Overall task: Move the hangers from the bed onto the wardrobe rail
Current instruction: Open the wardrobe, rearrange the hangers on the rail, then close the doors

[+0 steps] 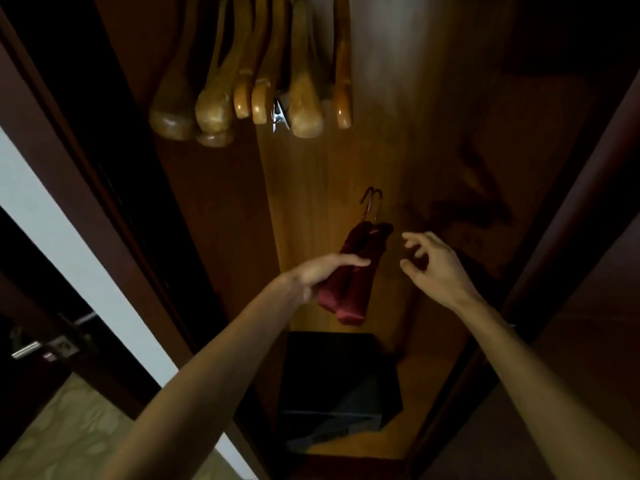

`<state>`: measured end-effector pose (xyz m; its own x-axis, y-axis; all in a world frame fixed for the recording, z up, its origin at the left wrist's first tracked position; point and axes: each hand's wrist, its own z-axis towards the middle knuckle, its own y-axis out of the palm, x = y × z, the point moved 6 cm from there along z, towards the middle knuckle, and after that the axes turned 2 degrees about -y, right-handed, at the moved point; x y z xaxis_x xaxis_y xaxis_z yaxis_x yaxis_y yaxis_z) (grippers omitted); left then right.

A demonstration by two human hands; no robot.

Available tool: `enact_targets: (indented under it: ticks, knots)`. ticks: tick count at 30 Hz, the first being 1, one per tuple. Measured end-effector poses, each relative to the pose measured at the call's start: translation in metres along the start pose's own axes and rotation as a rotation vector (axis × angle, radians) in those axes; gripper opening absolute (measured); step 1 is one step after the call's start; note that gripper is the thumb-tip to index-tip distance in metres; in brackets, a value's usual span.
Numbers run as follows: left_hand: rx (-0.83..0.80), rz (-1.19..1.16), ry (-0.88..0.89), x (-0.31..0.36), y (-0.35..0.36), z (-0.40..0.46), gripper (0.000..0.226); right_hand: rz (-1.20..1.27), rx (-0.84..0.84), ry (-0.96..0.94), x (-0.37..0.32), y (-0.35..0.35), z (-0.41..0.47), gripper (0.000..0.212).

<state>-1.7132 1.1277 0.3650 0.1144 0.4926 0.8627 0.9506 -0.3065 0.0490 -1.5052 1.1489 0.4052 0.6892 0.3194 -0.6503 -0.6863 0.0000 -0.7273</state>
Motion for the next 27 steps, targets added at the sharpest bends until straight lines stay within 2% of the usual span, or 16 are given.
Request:
enact_targets:
  ticks: [1, 3, 5, 6, 10, 11, 14, 17, 20, 23, 25, 27]
  knots:
    - [-0.014, 0.033, -0.037, -0.005, -0.006, -0.005, 0.067, -0.042, -0.024, -0.02, 0.002, -0.001, 0.006, 0.064]
    - [-0.06, 0.106, -0.116, -0.012, -0.013, -0.016, 0.047, -0.131, -0.104, -0.08, 0.001, -0.001, 0.016, 0.083]
    - [-0.124, 0.209, -0.161, -0.017, -0.018, -0.025, 0.031, -0.219, -0.225, -0.124, -0.003, 0.005, 0.022, 0.093]
    - [-0.168, 0.267, -0.166, -0.019, -0.02, -0.028, 0.031, -0.252, -0.28, -0.127, -0.003, 0.009, 0.024, 0.094]
    - [-0.36, 0.461, -0.136, -0.019, -0.025, -0.035, 0.08, -0.283, -0.322, -0.069, 0.003, 0.022, 0.021, 0.096]
    - [-0.387, 0.498, -0.143, -0.019, -0.026, -0.036, 0.083, -0.28, -0.327, -0.055, 0.004, 0.025, 0.019, 0.094]
    - [-0.443, 0.611, -0.188, -0.017, -0.025, -0.043, 0.066, -0.275, -0.343, -0.011, 0.005, 0.03, 0.012, 0.086]
    - [-0.395, 0.768, -0.197, -0.015, -0.031, -0.043, 0.057, -0.266, -0.348, 0.041, 0.007, 0.033, 0.005, 0.076]
    - [-0.189, 0.907, -0.063, 0.0, -0.042, -0.036, 0.042, -0.26, -0.355, 0.086, 0.011, 0.037, -0.002, 0.065]
    - [0.222, 1.091, 0.255, 0.023, -0.053, -0.028, 0.047, -0.257, -0.395, 0.118, 0.015, 0.039, -0.013, 0.053]
    - [0.538, 1.035, 0.503, 0.03, -0.051, -0.034, 0.033, -0.264, -0.402, 0.151, 0.018, 0.041, -0.019, 0.046]
    - [0.707, 0.887, 0.539, 0.02, -0.04, -0.035, 0.024, -0.24, -0.34, 0.214, 0.017, 0.043, -0.025, 0.039]
